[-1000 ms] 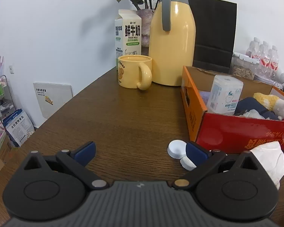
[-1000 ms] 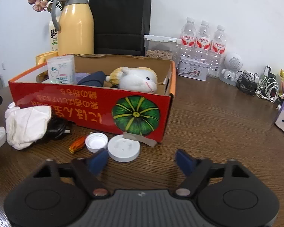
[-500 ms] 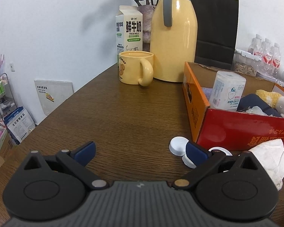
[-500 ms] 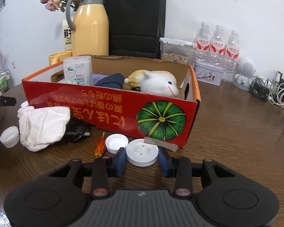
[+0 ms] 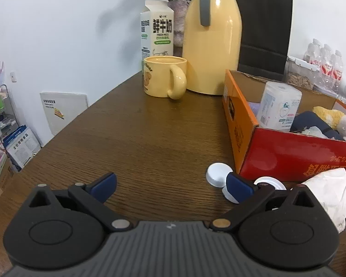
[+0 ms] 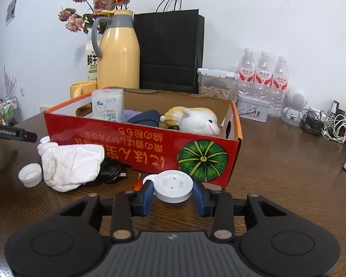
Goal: Organize objects
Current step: 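Grasp a white bottle cap with the right tool while the left tool grasps another cap, then carry both white caps into the cardboard box and open both tools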
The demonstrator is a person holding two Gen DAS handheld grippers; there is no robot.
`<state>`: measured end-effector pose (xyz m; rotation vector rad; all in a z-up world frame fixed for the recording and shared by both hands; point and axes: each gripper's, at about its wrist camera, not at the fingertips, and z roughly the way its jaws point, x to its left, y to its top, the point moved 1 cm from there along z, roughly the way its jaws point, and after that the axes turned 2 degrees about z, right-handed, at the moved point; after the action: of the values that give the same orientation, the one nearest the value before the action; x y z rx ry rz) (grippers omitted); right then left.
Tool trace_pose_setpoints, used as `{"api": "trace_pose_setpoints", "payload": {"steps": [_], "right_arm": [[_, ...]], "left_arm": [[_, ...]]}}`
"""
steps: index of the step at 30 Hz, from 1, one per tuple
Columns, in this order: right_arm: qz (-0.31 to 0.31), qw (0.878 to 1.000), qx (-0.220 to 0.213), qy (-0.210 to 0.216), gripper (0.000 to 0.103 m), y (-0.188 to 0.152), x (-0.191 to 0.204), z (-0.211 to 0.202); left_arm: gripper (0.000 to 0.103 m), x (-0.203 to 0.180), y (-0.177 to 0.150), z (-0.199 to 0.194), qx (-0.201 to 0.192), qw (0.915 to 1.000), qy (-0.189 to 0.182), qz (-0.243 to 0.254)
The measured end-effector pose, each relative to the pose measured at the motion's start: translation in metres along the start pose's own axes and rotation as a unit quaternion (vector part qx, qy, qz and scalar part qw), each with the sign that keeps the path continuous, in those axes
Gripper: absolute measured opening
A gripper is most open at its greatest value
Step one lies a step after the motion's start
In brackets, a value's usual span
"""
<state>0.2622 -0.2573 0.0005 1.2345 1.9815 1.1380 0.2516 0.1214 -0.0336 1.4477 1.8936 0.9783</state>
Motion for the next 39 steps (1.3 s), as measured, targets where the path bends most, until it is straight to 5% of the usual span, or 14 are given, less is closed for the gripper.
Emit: {"api": "trace_pose_setpoints", "payload": {"steps": [5,8,14,17,19,39], "right_arm": [[0.007,1.0,-0.005,-0.001,0.036,0.001,-0.002,-0.003],[0.007,1.0,-0.007,0.001,0.036,0.001,-0.002,-0.004],[0.007,1.0,-0.006,0.001,0.036,0.0,-0.001,-0.002],[0.007,1.0,-0.003,0.0,0.036,0.0,-0.001,-0.001],[0.007,1.0,-0.001,0.0,0.036,0.0,-0.001,0.0],[0.005,1.0,-0.025,0.0,0.036,0.001,0.001,-0.008]], "left_arm": [[0.094,-0.003,0.006,0.009,-0.001,0.9993,-0.038,-0.003],[0.073,-0.006,0.009,0.017,0.011,0.9988,-0.048,0.002],[0.069,-0.008,0.013,0.027,0.015,0.9973,-0.072,0.0],[0.039,-0.012,0.014,0.028,0.013,0.9959,-0.089,0.012],[0.029,-0.015,0.013,0.028,0.012,0.9948,-0.098,0.025],[0.028,-0.006,0.012,-0.021,-0.086,0.9945,-0.059,-0.001]]}}
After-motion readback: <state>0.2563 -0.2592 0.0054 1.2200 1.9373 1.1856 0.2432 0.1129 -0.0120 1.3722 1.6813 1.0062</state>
